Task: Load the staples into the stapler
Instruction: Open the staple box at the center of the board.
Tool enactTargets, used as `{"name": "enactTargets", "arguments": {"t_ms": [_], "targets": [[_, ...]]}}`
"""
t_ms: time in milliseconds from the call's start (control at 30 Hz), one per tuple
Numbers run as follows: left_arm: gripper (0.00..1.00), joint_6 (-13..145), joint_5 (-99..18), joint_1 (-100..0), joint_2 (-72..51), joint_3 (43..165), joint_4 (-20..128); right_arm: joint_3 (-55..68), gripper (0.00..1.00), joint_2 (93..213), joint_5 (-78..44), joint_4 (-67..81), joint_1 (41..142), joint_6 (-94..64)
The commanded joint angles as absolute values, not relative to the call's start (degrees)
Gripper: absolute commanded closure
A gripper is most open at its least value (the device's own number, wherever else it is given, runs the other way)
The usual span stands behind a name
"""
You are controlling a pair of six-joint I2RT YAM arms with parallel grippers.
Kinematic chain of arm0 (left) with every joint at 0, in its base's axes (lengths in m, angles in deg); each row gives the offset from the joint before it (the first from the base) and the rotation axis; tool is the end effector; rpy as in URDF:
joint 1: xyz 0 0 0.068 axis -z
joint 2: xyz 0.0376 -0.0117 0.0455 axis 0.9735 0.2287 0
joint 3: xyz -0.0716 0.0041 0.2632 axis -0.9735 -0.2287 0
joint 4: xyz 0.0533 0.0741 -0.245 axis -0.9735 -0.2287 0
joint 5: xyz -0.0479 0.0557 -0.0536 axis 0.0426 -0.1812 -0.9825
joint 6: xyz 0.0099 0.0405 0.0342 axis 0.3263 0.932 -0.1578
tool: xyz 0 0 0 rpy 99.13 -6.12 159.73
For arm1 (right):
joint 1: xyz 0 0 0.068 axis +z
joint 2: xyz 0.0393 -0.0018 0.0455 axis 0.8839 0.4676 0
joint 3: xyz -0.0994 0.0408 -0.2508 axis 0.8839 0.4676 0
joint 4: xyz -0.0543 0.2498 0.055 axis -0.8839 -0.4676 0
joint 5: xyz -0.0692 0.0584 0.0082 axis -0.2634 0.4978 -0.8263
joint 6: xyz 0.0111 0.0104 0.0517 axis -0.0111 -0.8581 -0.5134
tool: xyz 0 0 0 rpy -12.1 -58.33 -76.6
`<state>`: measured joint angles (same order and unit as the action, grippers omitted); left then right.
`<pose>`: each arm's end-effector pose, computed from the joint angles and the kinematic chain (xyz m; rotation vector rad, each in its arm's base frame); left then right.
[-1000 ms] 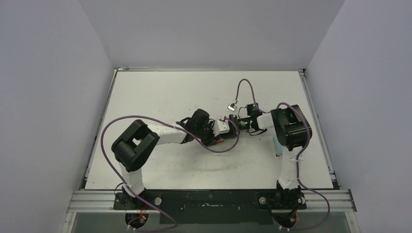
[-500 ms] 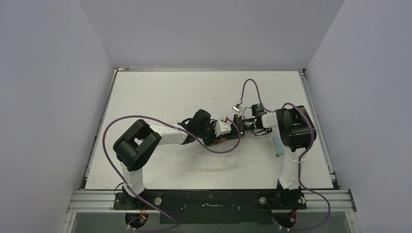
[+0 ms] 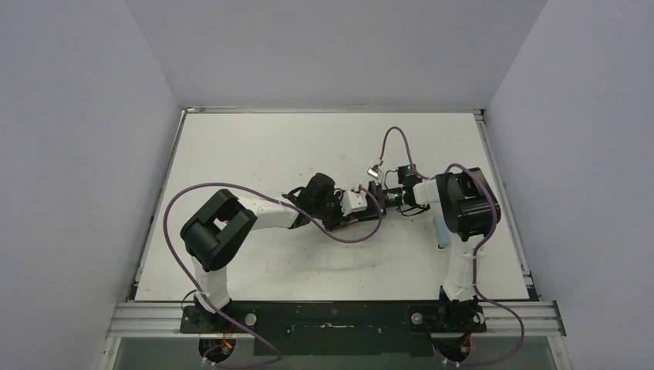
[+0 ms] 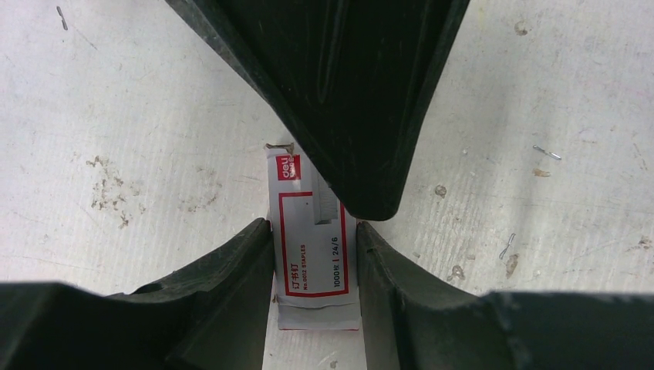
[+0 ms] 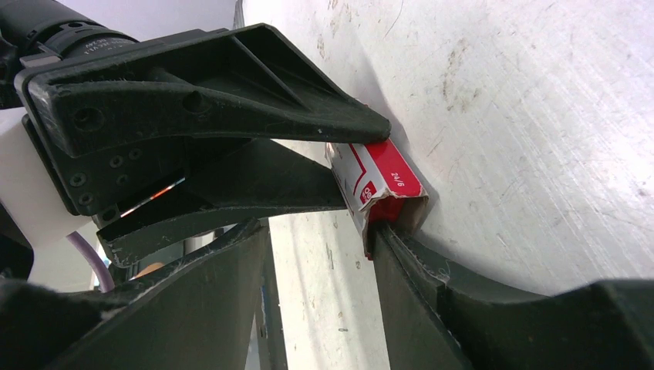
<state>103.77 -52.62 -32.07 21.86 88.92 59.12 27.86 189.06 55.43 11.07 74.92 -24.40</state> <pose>0.2612 -0.2759 0.1413 1.4918 1.7964 -0.5830 0.3285 0.1106 0.0867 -0.4408 2.2907 1.9919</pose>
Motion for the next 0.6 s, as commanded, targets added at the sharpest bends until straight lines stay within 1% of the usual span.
{"name": "enactTargets", "arguments": {"t_ms": [0,200,367,500,567], "targets": [[0.71,104.51,-50.53,-31.17,25.12,90.33,58.13,31.15,0.46,194.18,48.00,16.21,78.37,-25.23],[0.71,103.14,-51.95,-31.07,25.79,91.12,58.88,33.07,0.46,194.91,49.29,25.33,80.59,-32.49],[0.70,103.02,-52.64,-31.07,26.00,91.14,60.55,34.17,0.46,195.38,49.93,29.91,82.23,-35.57],[0.63,102.79,-53.99,-31.16,26.22,91.45,61.12,34.26,0.46,195.61,50.15,30.51,82.60,-35.72],[0.59,102.76,-54.03,-31.24,26.14,91.56,61.11,33.64,0.46,195.12,49.38,26.64,81.89,-32.57]]}}
